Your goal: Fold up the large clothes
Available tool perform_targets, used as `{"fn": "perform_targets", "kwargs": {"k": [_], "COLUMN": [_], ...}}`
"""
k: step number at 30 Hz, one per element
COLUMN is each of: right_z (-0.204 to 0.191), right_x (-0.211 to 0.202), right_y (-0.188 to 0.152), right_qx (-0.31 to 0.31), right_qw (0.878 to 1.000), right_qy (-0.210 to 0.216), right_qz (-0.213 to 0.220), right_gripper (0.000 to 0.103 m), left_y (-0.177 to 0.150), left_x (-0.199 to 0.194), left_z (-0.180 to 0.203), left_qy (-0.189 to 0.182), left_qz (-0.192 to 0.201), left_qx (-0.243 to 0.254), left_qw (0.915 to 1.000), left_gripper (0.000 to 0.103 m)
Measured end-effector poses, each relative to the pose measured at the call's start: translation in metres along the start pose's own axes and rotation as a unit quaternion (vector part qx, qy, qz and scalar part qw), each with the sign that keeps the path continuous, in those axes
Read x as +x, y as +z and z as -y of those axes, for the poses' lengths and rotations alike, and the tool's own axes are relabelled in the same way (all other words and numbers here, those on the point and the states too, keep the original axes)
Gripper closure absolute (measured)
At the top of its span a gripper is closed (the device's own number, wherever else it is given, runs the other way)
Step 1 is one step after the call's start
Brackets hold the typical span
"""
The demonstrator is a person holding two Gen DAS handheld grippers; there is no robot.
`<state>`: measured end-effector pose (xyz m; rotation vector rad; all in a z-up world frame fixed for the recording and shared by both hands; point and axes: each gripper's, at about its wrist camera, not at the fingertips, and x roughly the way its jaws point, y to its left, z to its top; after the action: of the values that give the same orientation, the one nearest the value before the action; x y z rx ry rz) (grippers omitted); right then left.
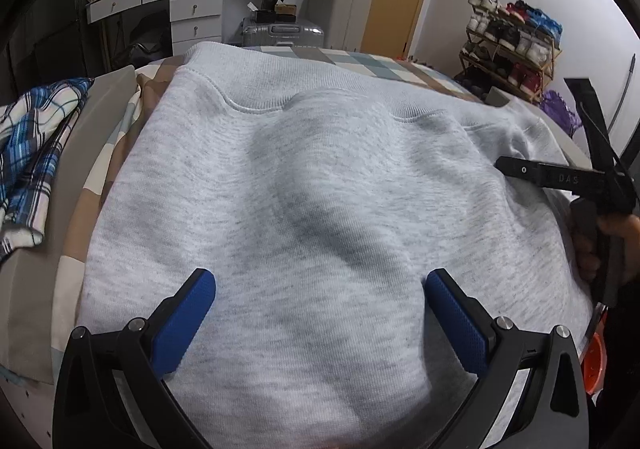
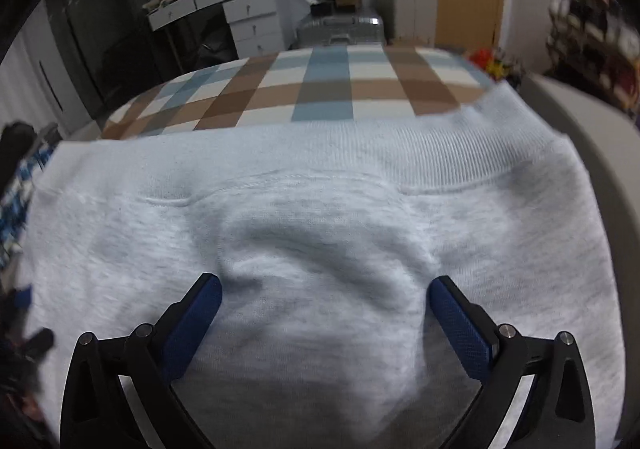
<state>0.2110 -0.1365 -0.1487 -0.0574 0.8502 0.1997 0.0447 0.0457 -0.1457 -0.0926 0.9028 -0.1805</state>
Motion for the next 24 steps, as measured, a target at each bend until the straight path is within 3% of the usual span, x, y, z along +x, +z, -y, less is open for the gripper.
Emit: {"fn": "perform_targets", "kwargs": {"k": [2,6,8,12,15,17,22,24], "right_z": [-0.001,0.000,0.001,0.001,0.001,0.002,0.006,0.005], "right_x": [0.001,-0.001,-0.002,-0.002,-0.003,-0.004,-0.017,-0.033], "right_y": [0.000,-0.002,-0.002,-0.003,-0.003,-0.003,0.005,0.013], "right_qx": [-0.002,0.001,0.001,0.003,0.003,0.004,0.001,-0.004], "right_qw": [1.000,1.000,1.000,1.000,1.000,1.000,1.000,0.999], "right_qy": [-0.001,0.001,-0.001,0.001,-0.001,0.000,0.016,0.005], "right_qz": [0.000,0.006,0.008,0.011,0.013,0.013,0.007,0.032], "right_gripper": [0.000,0.000,0.000,0.000,0.000,0.000,0.000,0.000], "left_y": [0.010,0.045,0.066,0.103,0.096,0.087,0.089,0.089], "left_x": [-0.006,-0.027,-0.013,0.040,0.083,0.086,0.083,0.083], "left_z": [-0.001,-0.001,0.000,-0.013,-0.029,-0.028,-0.031,-0.032], "left_qy": [-0.006,-0.031,-0.008,0.085,0.077,0.072,0.072,0.071], "left_qz": [-0.017,0.023,0.011,-0.036,-0.078,-0.057,-0.058,-0.057], "left_qx": [-0.014,-0.034,-0.025,-0.036,-0.046,-0.019,-0.021,-0.022], "left_qw": [0.9997,0.9987,0.9996,0.9950,0.9929,0.9956,0.9955,0.9956], "left_gripper": [0.001,0.001,0.001,0.001,0.001,0.001,0.001,0.001]}}
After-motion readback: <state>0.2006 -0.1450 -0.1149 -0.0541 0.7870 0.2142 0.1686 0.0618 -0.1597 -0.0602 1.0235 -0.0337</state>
